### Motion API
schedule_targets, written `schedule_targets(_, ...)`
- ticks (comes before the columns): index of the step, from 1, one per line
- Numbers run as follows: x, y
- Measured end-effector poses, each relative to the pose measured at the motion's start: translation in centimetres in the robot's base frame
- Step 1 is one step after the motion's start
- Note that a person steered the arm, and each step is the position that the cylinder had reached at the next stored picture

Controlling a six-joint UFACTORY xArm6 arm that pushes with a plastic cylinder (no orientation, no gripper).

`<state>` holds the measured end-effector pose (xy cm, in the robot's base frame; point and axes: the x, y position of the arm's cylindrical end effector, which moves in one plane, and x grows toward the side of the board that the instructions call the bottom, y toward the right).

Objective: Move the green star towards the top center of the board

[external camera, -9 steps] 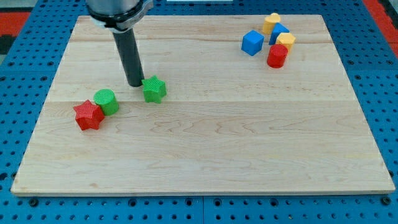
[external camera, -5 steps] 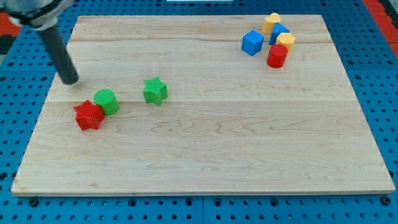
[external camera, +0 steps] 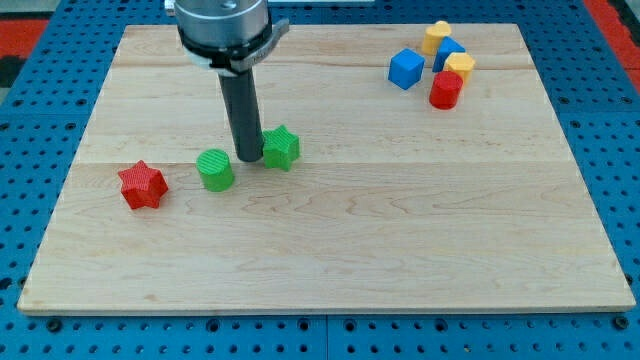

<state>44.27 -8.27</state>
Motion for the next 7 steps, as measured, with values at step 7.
schedule_targets(7, -2.3, 7.0)
